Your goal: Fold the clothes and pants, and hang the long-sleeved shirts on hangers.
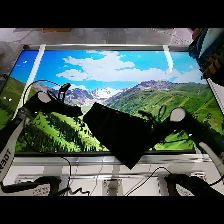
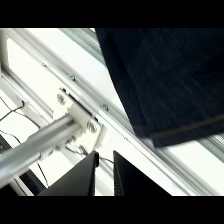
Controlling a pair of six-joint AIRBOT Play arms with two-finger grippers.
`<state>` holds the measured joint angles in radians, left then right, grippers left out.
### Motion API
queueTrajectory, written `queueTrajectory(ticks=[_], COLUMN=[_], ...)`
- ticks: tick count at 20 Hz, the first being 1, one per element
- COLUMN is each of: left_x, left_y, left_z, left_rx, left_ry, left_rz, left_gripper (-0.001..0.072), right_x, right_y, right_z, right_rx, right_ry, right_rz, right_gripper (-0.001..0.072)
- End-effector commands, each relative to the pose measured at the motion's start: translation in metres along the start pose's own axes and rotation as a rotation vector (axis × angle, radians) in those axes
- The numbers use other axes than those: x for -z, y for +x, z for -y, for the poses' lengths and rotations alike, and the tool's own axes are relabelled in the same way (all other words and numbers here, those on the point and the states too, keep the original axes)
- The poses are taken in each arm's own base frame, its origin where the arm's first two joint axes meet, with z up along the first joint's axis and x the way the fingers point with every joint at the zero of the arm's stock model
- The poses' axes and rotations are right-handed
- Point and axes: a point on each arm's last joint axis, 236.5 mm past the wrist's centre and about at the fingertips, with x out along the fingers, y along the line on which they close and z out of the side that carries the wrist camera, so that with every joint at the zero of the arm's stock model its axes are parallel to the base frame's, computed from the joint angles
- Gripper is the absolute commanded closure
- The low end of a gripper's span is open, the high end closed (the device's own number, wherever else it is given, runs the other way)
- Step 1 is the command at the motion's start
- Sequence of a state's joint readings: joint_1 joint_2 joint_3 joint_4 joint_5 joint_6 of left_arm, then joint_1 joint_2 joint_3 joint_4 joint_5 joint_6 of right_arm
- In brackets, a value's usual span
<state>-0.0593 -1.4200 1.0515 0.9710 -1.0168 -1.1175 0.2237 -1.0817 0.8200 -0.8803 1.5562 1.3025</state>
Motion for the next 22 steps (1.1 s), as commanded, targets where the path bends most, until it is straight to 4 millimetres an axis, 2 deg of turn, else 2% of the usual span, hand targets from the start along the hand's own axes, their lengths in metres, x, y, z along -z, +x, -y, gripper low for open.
queueTrajectory(ticks=[1,2,3,4,6,8,9,10,12,14,15,16,17,19,22], left_x=[-0.015,-0.021,-0.027,-0.033,-0.047,-0.062,-0.068,-0.073,-0.077,-0.078,-0.078,-0.078,-0.078,-0.079,-0.08], left_y=[-0.009,-0.013,-0.018,-0.024,-0.044,-0.072,-0.086,-0.098,-0.118,-0.128,-0.129,-0.128,-0.127,-0.128,-0.128], left_z=[-0.003,-0.002,0.0,0.003,0.008,0.014,0.02,0.026,0.037,0.042,0.043,0.045,0.046,0.05,0.054], left_rx=[-0.018,-0.019,-0.019,-0.022,-0.044,-0.088,-0.099,-0.105,-0.114,-0.117,-0.116,-0.11,-0.106,-0.086,-0.068], left_ry=[0.025,0.031,0.039,0.05,0.089,0.177,0.206,0.219,0.243,0.254,0.256,0.255,0.254,0.245,0.237], left_rz=[0.037,0.051,0.066,0.085,0.136,0.2,0.237,0.272,0.322,0.344,0.347,0.347,0.346,0.354,0.361], left_gripper=[0.0603,0.0655,0.0701,0.0701,0.0702,0.0702,0.0702,0.0702,0.0701,0.0702,0.0701,0.0702,0.0702,0.0701,0.0701], right_x=[0.031,0.019,0.01,0.004,0.005,0.002,0.001,0.003,0.008,0.009,0.009,0.009,0.008,0.013,0.004], right_y=[-0.06,-0.075,-0.089,-0.107,-0.145,-0.167,-0.165,-0.153,-0.115,-0.072,-0.056,-0.041,-0.03,-0.009,0.007], right_z=[0.006,0.016,0.029,0.048,0.087,0.102,0.103,0.104,0.111,0.124,0.137,0.151,0.16,0.169,0.167], right_rx=[0.098,0.172,0.254,0.353,0.529,0.547,0.513,0.469,0.381,0.274,0.239,0.211,0.177,0.123,0.04], right_ry=[-0.013,-0.01,-0.023,-0.018,0.042,0.111,0.119,0.102,0.115,0.261,0.382,0.505,0.613,0.733,0.747], right_rz=[-0.101,-0.015,0.064,0.142,0.269,0.429,0.481,0.508,0.546,0.591,0.619,0.647,0.673,0.647,0.602], right_gripper=[0.0598,0.0698,0.0703,0.0703,0.0704,0.0705,0.0705,0.0705,0.0705,0.0702,0.0604,0.0211,0.0003,0.0012,0.002])
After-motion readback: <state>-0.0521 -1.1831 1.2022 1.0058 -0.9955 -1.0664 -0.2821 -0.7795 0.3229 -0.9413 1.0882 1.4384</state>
